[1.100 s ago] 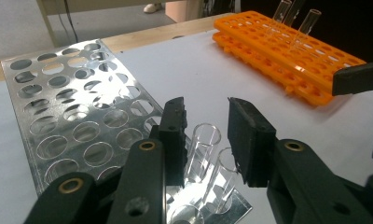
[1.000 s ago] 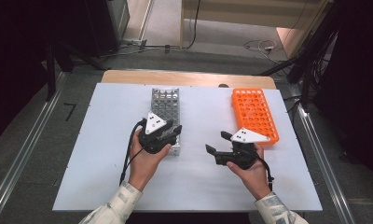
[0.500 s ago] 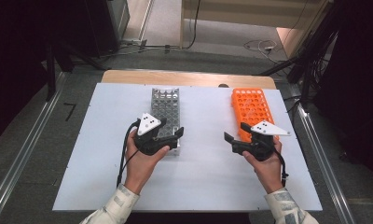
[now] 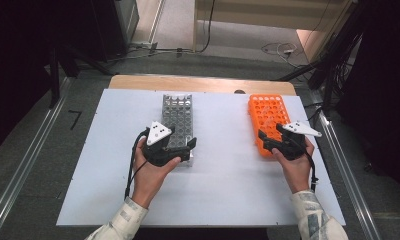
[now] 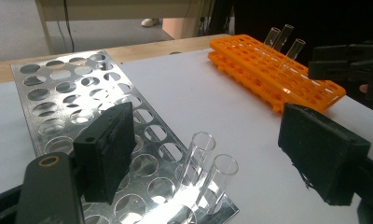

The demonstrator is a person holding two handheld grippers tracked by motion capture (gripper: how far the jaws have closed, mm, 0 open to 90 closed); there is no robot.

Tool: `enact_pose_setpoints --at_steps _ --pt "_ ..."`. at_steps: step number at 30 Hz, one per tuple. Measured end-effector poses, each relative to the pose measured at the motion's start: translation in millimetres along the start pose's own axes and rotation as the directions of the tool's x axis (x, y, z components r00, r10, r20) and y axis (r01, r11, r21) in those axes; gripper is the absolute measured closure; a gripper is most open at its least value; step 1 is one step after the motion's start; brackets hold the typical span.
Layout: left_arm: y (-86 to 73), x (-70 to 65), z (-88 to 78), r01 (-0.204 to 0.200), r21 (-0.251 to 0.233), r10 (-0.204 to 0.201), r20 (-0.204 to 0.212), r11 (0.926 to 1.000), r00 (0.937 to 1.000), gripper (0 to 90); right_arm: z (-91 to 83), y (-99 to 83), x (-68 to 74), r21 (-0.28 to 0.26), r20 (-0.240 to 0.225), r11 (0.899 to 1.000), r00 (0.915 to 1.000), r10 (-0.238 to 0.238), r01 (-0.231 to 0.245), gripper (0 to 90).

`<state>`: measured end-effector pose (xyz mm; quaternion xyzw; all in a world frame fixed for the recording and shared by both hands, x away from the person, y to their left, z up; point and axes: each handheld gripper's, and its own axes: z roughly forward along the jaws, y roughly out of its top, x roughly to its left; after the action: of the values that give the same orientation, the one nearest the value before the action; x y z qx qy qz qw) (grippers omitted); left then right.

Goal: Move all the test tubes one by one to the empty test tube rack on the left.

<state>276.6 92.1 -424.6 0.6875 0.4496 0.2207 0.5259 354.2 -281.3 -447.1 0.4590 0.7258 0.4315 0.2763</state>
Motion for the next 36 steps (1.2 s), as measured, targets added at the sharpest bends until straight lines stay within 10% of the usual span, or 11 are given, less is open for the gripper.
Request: enact_pose_setpoints --at_steps 36 --pt "-2.7 0.2 2.1 -0.015 0.021 0.015 -0.010 0.9997 0.9998 18.9 43.2 0.6 -12.6 0.068 0.052 0.997 0.9980 0.035 -0.038 60.5"
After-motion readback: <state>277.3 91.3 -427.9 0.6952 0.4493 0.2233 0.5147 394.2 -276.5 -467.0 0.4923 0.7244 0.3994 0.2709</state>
